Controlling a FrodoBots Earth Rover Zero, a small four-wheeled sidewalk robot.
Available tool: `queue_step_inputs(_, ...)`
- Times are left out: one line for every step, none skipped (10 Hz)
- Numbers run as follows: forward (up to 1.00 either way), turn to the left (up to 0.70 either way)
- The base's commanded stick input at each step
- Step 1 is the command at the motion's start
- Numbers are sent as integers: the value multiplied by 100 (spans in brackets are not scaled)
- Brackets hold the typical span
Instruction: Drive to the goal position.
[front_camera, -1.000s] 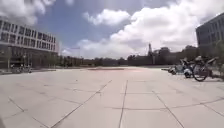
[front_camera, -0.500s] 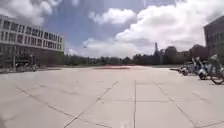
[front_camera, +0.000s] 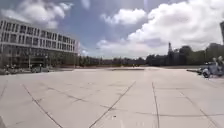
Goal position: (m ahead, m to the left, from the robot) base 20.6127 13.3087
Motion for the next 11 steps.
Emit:
queue_step_inputs(100, 0)
queue_step_inputs(100, 0)
queue_step_inputs(100, 0)
queue_step_inputs(100, 0)
queue_step_inputs(100, 0)
queue_step_inputs(100, -6)
queue_step_inputs(100, -28)
queue_step_inputs(100, -23)
queue_step_inputs(100, 0)
queue_step_inputs(100, 0)
queue_step_inputs(100, 0)
